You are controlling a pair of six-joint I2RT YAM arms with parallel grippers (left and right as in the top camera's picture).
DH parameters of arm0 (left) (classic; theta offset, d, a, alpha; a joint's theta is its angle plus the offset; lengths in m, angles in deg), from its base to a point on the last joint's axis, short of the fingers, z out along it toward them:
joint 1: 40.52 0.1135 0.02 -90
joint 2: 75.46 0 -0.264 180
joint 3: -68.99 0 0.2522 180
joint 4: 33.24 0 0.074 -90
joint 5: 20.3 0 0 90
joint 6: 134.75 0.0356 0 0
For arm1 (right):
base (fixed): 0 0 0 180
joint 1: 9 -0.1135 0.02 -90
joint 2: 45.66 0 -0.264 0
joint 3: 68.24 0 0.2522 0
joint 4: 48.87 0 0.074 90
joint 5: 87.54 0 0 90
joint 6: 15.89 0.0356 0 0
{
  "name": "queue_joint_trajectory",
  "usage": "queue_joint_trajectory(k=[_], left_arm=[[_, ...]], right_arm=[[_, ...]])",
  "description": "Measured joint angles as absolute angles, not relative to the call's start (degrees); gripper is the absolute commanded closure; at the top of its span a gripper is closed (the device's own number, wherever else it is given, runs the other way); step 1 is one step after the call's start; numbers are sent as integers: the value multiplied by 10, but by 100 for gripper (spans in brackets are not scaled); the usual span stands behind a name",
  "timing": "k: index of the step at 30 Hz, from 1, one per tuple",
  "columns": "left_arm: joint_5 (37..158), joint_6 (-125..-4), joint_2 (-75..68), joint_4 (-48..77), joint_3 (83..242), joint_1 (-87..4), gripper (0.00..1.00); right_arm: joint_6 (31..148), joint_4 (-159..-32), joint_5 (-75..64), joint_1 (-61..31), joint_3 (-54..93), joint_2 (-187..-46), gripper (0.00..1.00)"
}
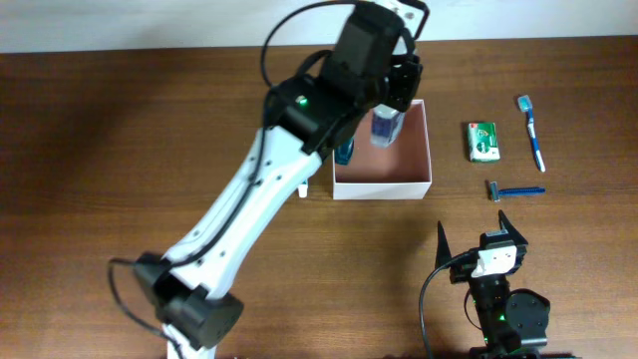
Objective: Pack container
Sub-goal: 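Lift the soap bottle and carry it over the pink box, then lower the soap bottle into the box beside the Listerine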
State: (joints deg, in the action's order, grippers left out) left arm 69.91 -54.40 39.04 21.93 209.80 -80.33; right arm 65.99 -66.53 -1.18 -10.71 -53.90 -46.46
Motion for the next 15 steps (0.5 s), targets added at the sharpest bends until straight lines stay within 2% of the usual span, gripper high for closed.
queue_joint_trajectory(k=[4,15], left_arm=[[699,-546,428,182,2098,-804,62],[697,-546,487,176,2098,-804,63]], right_arm=[[660,-665,-12,-107,-539,-464,1],[660,-665,-12,-107,-539,-465,1]])
